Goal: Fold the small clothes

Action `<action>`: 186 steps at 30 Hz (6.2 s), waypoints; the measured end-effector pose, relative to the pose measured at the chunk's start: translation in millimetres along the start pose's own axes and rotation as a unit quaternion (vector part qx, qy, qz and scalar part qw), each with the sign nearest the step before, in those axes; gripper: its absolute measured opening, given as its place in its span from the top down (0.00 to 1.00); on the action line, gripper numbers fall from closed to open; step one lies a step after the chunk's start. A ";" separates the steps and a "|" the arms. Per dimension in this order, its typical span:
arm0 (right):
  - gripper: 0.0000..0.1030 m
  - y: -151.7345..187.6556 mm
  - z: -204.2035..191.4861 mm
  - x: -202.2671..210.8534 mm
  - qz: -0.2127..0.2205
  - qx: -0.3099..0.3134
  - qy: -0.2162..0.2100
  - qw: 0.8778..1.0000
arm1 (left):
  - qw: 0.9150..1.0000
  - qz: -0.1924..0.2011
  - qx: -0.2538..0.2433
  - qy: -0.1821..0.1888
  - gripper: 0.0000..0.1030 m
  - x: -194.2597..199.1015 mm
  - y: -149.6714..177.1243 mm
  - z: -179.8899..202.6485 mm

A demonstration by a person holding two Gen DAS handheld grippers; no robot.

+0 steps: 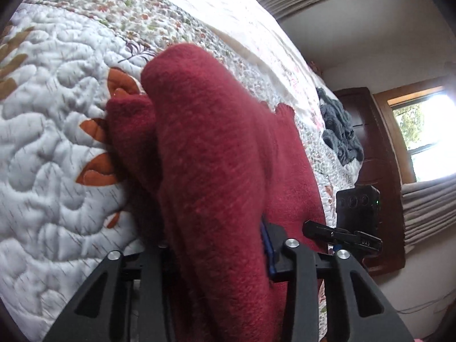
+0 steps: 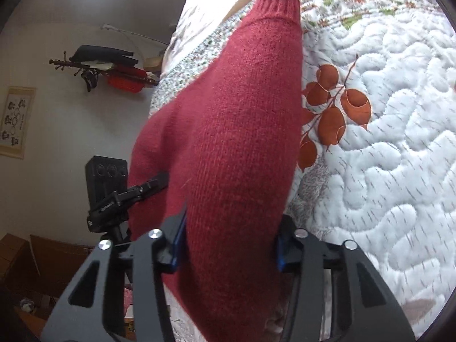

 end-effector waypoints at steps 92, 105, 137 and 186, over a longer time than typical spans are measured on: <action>0.33 360.6 73.9 226.2 0.055 -0.068 0.184 0.979 | 0.970 -0.023 -0.119 -0.210 0.42 13.1 327.1 128.4; 0.14 396.2 13.7 263.5 0.081 0.009 0.310 0.947 | 0.958 0.026 -0.118 -0.259 0.31 82.8 357.2 168.8; 0.07 458.6 -59.7 279.0 0.100 0.053 0.423 0.899 | 0.930 0.074 -0.134 -0.336 0.16 159.4 425.3 197.1; 0.05 440.5 -83.0 292.6 0.119 0.057 0.447 0.885 | 0.900 0.100 -0.170 -0.388 0.16 162.3 416.0 237.9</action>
Point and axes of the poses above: each gripper's, at about its wrist camera, not at the fingertips, and x roughly against the way its jaws point, z to its right, y to its underside, the point moved 9 cm from there along -x, roughly the way its jaws point, and after that the axes turned 8 degrees about -y, right-handed, at the moved point
